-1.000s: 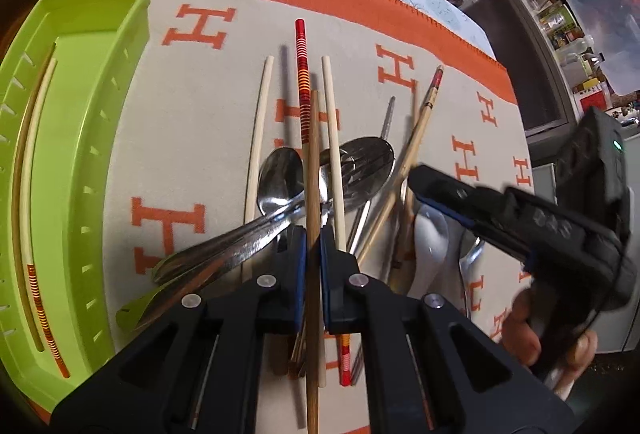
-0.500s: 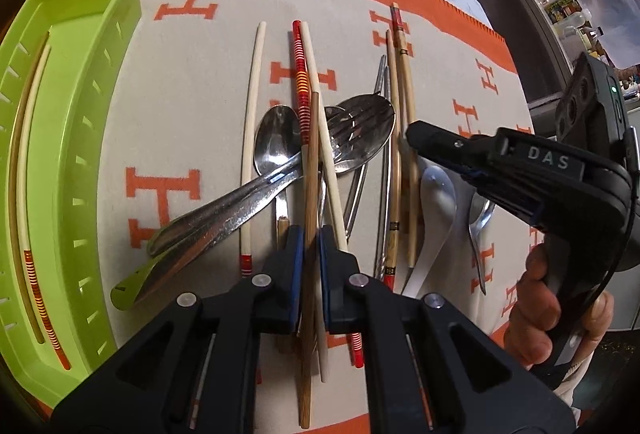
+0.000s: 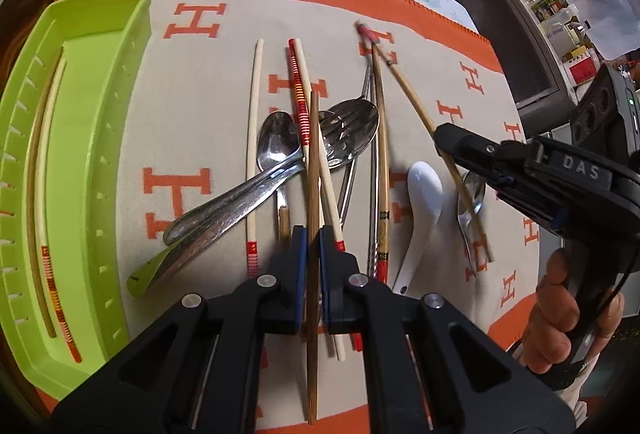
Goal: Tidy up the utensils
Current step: 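Carry the chopstick to the tray with the left tool while the right tool grasps a wooden chopstick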
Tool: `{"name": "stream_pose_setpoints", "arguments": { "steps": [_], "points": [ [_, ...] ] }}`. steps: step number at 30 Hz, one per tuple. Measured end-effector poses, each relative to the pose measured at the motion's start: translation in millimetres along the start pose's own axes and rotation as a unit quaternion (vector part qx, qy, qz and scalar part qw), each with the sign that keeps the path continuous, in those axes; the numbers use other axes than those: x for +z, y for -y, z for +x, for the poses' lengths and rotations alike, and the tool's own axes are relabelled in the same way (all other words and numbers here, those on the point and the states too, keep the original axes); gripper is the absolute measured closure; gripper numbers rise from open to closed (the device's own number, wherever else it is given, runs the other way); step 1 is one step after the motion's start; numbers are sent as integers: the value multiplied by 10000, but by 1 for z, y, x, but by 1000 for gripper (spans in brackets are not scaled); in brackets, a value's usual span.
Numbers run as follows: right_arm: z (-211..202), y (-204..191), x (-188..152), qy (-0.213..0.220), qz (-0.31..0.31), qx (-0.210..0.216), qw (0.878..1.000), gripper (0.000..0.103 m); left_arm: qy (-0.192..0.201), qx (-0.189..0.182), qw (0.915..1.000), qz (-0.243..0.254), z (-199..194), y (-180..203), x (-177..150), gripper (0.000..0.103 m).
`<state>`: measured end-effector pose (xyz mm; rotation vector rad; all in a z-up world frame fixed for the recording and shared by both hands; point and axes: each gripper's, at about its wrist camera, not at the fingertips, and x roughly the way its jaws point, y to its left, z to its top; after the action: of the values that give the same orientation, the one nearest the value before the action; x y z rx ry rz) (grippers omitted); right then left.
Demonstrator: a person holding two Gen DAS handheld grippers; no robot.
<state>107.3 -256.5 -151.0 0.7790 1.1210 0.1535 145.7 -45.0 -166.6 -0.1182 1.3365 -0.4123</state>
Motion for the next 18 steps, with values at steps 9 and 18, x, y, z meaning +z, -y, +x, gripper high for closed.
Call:
{"name": "stream_pose_setpoints", "arguments": {
  "steps": [9,18],
  "points": [
    [-26,-47,-35,126,-561,163,9982,97,527,206,9984,70,-62,-18,-19,99],
    [-47,-103,-63,303,-983,339,9941,98,1339,422,9900,-161,-159,-71,-31,99]
  ]
}}
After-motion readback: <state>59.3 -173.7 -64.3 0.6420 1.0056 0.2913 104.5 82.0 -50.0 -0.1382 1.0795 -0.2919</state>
